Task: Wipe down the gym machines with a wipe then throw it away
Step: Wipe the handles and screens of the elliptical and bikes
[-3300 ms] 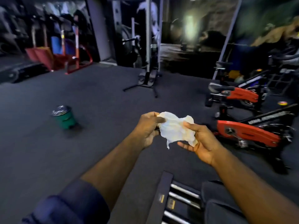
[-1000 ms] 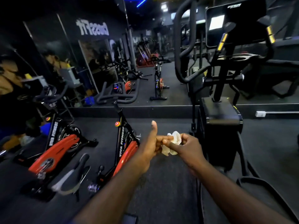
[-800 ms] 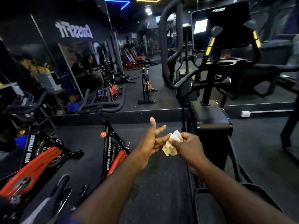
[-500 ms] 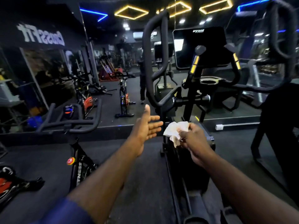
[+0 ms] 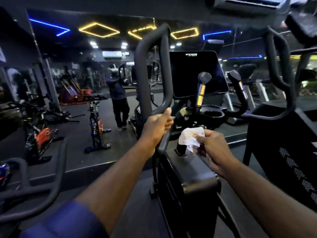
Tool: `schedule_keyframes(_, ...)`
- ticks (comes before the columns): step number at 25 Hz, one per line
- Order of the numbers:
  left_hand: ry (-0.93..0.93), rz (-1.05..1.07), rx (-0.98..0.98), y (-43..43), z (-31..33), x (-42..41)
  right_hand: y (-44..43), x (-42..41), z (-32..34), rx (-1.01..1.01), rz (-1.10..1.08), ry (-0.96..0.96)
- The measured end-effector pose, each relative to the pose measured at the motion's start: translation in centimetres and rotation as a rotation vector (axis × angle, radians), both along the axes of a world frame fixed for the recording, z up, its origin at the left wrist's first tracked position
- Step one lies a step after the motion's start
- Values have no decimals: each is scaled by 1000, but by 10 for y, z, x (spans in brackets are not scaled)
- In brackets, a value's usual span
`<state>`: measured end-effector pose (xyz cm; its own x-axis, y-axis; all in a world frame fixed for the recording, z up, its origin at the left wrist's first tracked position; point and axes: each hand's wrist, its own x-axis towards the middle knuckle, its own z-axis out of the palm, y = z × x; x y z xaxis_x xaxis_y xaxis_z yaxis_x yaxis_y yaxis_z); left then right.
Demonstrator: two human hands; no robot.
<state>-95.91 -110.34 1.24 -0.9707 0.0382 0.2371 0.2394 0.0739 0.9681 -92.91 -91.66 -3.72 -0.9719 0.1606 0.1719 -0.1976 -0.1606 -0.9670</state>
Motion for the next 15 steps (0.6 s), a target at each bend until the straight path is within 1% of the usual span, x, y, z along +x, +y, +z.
schedule_keyframes(2, 45, -18, -67, 11, 2, -30, 7, -20, 6, 23, -23, 22)
schedule_keyframes(5, 69, -64, -81, 37, 10, -64, 25, -56, 16, 33, -64, 41)
schedule_keyframes(10, 92, -56, -121, 102, 19, -127, 76, -115, 37, 197, -103, 54)
schedule_keyframes(11, 96, -34, -113, 116, 21, -137, 86, -127, 43, 222, -164, 74)
schedule_keyframes(15, 159, 70, -77, 163, 38, -185, 130, -180, 85, 422, -508, 261)
